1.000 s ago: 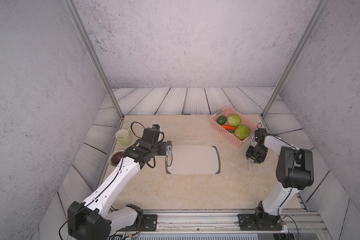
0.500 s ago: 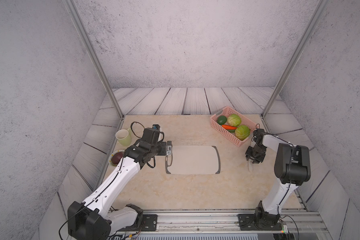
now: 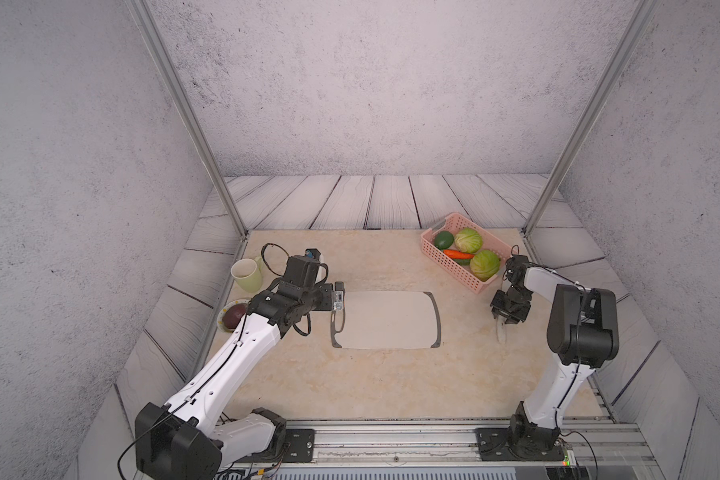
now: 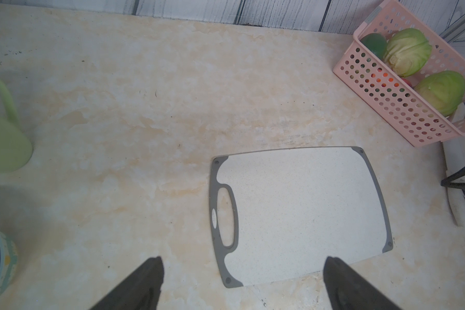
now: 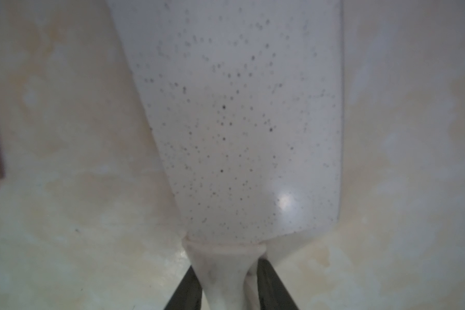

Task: Align the knife with the edge of the cutting board
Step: Pick up the knife at the center of the board.

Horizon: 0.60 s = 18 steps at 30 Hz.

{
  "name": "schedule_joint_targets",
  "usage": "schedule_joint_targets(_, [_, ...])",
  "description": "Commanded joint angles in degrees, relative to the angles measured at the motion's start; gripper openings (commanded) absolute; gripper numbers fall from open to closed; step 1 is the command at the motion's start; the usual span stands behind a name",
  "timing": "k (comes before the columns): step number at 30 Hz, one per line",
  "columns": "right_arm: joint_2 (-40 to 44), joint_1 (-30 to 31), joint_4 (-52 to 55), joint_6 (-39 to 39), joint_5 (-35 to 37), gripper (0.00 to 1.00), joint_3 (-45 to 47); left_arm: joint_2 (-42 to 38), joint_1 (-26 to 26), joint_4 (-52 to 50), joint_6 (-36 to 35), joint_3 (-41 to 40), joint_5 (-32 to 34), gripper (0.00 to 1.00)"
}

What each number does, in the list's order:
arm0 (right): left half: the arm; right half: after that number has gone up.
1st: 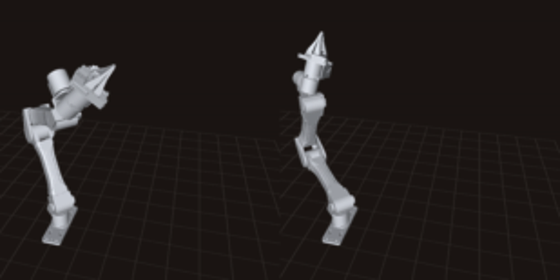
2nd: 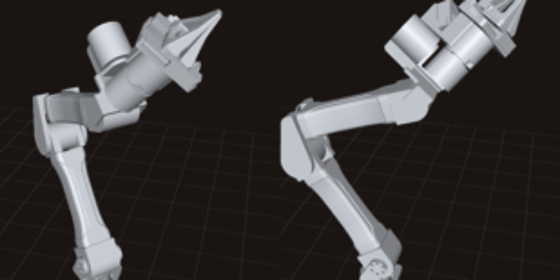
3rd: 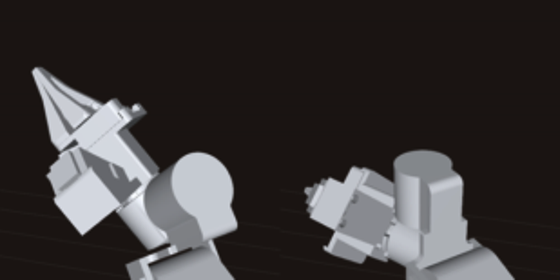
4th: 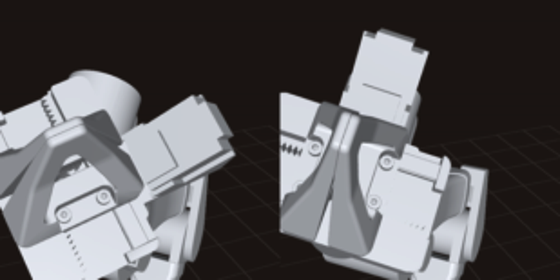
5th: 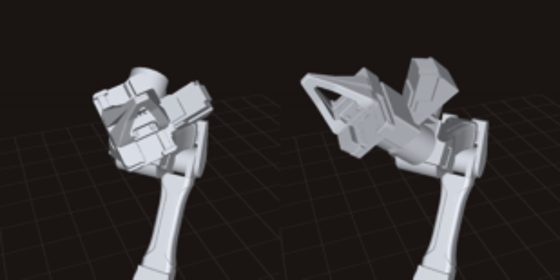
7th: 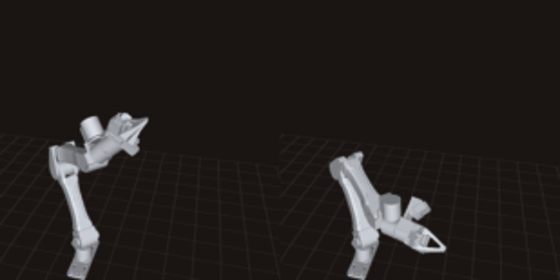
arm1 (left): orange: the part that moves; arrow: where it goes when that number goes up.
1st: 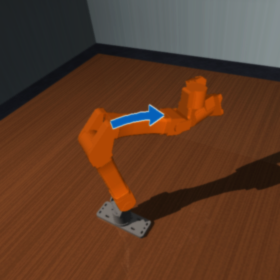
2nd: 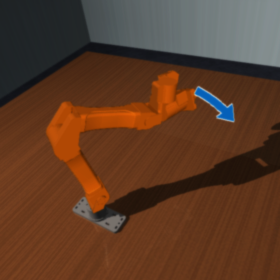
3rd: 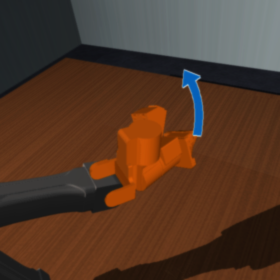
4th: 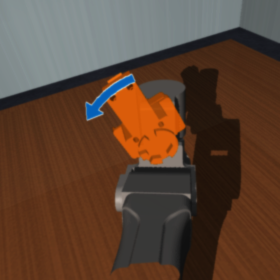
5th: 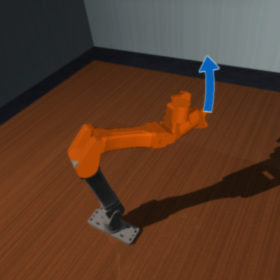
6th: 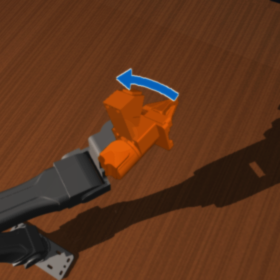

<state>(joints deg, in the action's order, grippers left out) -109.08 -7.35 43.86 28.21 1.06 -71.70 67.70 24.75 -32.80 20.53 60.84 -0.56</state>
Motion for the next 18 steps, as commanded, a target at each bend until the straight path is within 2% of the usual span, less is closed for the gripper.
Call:
schedule_joint_targets(1, [-1.1,-0.2,-0.1,-0.1,2.2,0.34,0.2,0.3,-0.3,-0.3,-0.3,1.5,-0.5,0.98])
schedule_joint_targets(12, [5.0,-0.1,-1.8,2.5,1.8,0.0,6.4,0.2,-0.3,-0.2,-0.3,1.5,-1.1,0.98])
schedule_joint_targets(18, [11.2,-0.1,-3.8,3.4,-1.1,0.0,12.5,0.1,-0.3,-0.1,-0.3,1.5,-1.5,0.98])
